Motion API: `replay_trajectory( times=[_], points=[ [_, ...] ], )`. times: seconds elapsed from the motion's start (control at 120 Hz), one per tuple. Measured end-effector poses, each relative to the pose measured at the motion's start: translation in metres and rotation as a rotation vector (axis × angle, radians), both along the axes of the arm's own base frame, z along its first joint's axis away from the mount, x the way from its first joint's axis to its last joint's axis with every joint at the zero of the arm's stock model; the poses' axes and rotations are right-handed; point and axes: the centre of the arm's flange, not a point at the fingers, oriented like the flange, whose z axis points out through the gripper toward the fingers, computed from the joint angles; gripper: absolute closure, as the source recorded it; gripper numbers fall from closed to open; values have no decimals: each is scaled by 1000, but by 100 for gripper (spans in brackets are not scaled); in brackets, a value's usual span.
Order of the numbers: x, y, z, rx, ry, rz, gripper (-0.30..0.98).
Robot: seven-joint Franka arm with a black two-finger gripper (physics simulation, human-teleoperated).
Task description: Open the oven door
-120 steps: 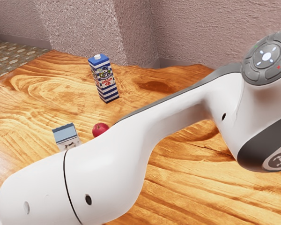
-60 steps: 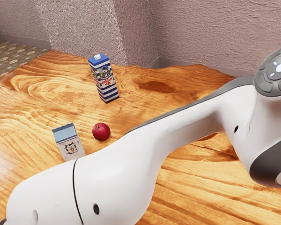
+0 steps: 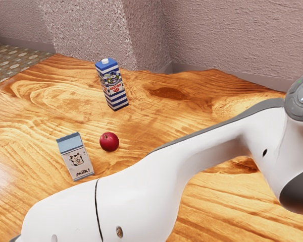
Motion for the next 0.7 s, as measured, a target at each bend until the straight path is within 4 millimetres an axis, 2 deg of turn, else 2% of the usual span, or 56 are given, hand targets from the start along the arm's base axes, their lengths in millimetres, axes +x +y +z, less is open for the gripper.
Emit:
replay_trajectory(
  times=[0.025, 0.05, 0.083, 0.1, 0.117, 0.142, 0.158, 0.175, 0.183, 0.192, 0.208, 0.233, 0.258, 0.283, 0.3, 0.317, 0.333, 0.35, 0.358, 0.375, 0.392, 0.4, 0.417, 0.425, 0.442, 0.467, 0.5, 0.525, 0.583, 0.633, 0.7],
  points=[
    [-29, -16, 1, 51, 29, -15, 2],
    [-63, -32, 3, 99, 58, -36, 2],
    [-149, -65, 14, 176, 89, -105, 2],
    [-201, -79, 23, 216, 99, -146, 2],
    [-264, -91, 37, 254, 101, -198, 2],
    [-404, -105, 89, 287, 57, -339, 2],
    [-488, -94, 128, 291, 9, -407, 2],
    [-549, -69, 169, 282, -45, -430, 2],
    [-566, -49, 196, 264, -77, -413, 2],
    [-572, -23, 226, 237, -110, -370, 2],
    [-555, 28, 278, 184, -158, -231, 2],
    [-499, 96, 327, 133, -191, 41, 2],
    [-435, 153, 353, 102, -178, 307, 2],
    [-374, 206, 364, 75, -114, 527, 2],
    [-332, 231, 359, 76, -57, 650, 2],
    [-288, 249, 346, 90, 7, 753, 2],
    [-239, 260, 323, 113, 89, 835, 2],
    [-188, 283, 299, 134, 166, 940, 2],
    [-162, 303, 288, 139, 201, 1007, 2],
    [-113, 362, 269, 135, 268, 1166, 2],
    [-76, 440, 255, 115, 331, 1346, 2],
    [-64, 482, 248, 99, 359, 1434, 2],
    [-52, 557, 239, 64, 408, 1589, 2],
    [-51, 589, 234, 47, 429, 1654, 2],
    [-52, 639, 225, 17, 469, 1756, 2],
    [-53, 691, 205, -13, 547, 1858, 2],
    [-54, 735, 179, -54, 644, 1940, 2],
    [-50, 751, 161, -72, 703, 1969, 2],
    [-41, 763, 130, -109, 808, 1985, 2],
    [-39, 769, 117, -147, 858, 1993, 2],
    [-36, 770, 111, -190, 886, 2006, 2]
  ],
)
